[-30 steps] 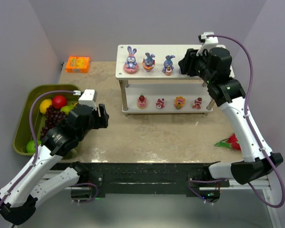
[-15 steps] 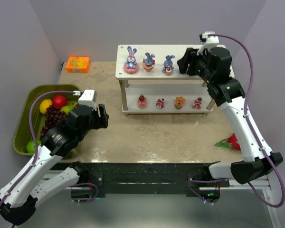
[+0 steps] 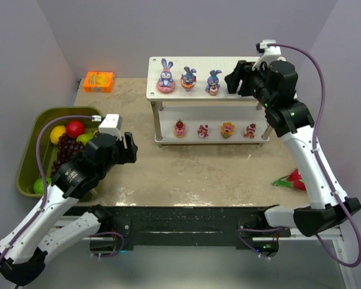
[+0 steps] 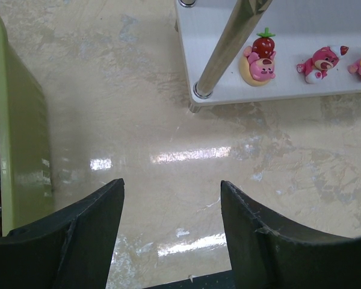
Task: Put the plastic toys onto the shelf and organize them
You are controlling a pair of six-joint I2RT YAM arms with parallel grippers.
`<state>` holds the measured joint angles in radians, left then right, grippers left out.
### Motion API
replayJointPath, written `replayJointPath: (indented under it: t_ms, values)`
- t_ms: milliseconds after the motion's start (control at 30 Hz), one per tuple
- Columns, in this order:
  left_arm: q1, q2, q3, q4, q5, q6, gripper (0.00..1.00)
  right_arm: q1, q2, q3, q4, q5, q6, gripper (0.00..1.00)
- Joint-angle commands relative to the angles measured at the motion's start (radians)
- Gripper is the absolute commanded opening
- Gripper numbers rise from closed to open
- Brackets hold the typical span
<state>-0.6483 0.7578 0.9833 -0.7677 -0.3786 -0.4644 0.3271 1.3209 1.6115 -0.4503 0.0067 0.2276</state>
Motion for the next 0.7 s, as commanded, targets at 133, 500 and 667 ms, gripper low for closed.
replayJointPath:
  t_ms: [133, 500, 667]
  values:
    - [0.003, -0.009, 0.008, 0.005, -0.013, -0.023, 0.70, -0.002, -0.071, 0.013, 0.009, -0.043, 0.013, 0.64]
    - [0.003, -0.028, 0.014, 0.001, -0.014, -0.042, 0.82, -0.002, -0.209, -0.016, -0.103, -0.010, 0.016, 0.66]
    - [0.003, -0.029, 0.003, -0.010, -0.034, -0.063, 0.92, 0.000, -0.376, -0.171, -0.169, 0.148, 0.137, 0.68]
